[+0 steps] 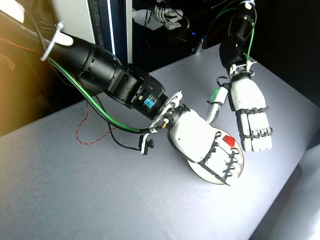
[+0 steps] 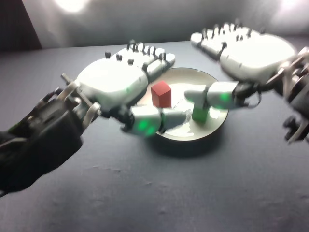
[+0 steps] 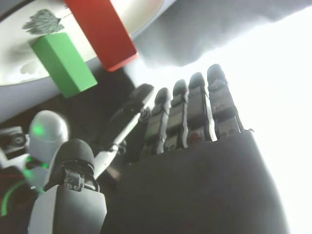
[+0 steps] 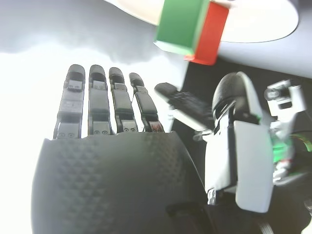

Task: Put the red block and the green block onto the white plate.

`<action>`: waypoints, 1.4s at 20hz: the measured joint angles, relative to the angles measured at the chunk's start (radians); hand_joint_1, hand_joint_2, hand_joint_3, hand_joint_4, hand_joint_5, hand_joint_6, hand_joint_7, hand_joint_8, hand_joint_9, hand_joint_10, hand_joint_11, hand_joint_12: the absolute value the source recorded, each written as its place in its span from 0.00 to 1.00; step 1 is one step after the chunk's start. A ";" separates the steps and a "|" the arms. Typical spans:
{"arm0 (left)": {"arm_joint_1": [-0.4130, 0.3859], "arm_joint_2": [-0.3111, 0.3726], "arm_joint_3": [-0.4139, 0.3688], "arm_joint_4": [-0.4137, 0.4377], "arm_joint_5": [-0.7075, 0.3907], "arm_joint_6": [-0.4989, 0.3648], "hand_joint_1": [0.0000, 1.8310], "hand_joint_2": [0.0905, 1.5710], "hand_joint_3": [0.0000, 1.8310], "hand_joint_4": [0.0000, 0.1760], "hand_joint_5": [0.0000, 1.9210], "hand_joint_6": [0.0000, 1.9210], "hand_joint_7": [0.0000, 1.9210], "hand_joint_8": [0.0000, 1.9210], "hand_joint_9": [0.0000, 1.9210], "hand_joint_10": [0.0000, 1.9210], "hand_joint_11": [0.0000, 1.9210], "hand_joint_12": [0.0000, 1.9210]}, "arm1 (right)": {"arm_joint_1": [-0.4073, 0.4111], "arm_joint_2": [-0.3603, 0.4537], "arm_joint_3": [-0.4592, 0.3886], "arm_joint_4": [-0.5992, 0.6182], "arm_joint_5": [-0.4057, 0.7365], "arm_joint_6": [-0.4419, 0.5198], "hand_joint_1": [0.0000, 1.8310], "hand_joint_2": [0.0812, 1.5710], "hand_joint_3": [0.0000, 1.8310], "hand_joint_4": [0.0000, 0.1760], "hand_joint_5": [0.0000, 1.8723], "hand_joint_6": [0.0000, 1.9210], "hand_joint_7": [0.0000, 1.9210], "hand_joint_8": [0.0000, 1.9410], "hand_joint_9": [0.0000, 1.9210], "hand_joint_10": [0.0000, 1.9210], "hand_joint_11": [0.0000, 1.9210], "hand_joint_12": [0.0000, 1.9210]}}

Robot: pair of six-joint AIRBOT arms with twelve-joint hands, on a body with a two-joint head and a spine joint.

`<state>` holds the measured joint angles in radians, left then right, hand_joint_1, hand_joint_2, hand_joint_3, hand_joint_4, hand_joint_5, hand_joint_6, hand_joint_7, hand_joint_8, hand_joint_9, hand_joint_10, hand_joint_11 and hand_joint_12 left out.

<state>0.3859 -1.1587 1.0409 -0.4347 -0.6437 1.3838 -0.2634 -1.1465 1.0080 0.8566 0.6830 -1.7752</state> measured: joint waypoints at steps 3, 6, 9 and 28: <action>0.045 0.103 -0.093 0.180 0.058 -0.152 0.00 0.72 0.00 0.00 0.02 0.00 0.00 0.00 0.00 0.00 0.00 0.00 | 0.038 0.064 -0.026 -0.067 -0.024 0.064 0.00 0.71 0.00 0.00 0.00 0.00 0.00 0.00 0.00 0.00 0.00 0.00; 0.058 0.197 -0.148 0.484 0.090 -0.396 0.00 0.72 0.00 0.00 0.03 0.01 0.02 0.01 0.00 0.00 0.00 0.00 | 0.048 0.129 -0.028 -0.168 -0.131 0.192 0.00 0.71 0.01 0.00 0.00 0.00 0.00 0.00 0.00 0.00 0.00 0.00; 0.047 0.293 -0.216 0.798 0.098 -0.628 0.00 0.72 0.00 0.00 0.02 0.00 0.01 0.00 0.00 0.00 0.00 0.00 | 0.048 0.213 -0.024 -0.538 -0.156 0.467 0.00 0.72 0.01 0.00 0.00 0.00 0.00 0.00 0.00 0.00 0.00 0.00; -0.089 0.489 -0.375 1.273 0.102 -0.998 0.00 0.75 0.00 0.00 0.08 0.00 0.05 0.00 0.03 0.00 0.02 0.01 | -0.070 0.311 0.002 -1.768 0.151 1.245 0.00 0.78 0.01 0.00 0.00 0.00 0.00 0.00 0.00 0.00 0.00 0.00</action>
<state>0.2974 -0.6693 0.6659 0.8379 -0.5419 0.3862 -0.3336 -0.8356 1.0103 -0.9112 0.8345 -0.5301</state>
